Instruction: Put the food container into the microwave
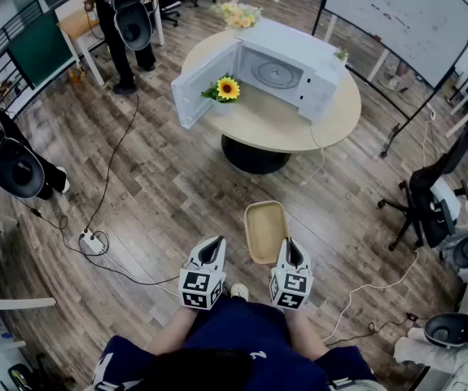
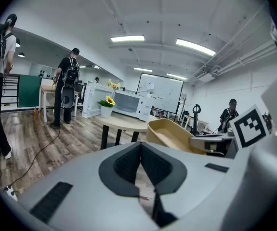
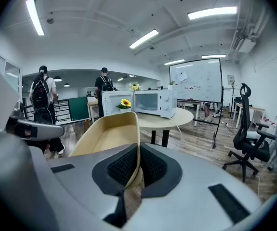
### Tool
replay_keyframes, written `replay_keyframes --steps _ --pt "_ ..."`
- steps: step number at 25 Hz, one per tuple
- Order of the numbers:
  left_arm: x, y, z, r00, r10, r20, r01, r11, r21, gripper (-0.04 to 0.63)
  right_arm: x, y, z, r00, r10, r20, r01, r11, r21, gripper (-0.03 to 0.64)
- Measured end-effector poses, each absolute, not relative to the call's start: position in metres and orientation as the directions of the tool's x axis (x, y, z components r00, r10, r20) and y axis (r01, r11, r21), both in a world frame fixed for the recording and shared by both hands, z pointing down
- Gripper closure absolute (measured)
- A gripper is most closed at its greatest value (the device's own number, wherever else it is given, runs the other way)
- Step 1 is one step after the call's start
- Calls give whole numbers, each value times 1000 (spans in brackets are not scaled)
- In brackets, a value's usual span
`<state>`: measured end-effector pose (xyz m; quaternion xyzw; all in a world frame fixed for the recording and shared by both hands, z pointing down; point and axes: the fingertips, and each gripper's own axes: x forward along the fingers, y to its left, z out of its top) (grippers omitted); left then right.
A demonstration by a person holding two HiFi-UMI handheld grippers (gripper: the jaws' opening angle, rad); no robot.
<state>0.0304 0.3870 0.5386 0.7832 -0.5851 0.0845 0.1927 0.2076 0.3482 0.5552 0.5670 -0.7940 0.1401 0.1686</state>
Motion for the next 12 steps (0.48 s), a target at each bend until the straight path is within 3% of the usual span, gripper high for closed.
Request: replay_keyframes --steps 12 --pt "31 388 532 287 -904 317 -950 -226 216 592 205 355 557 -336 -844 419 -937 344 -57 594"
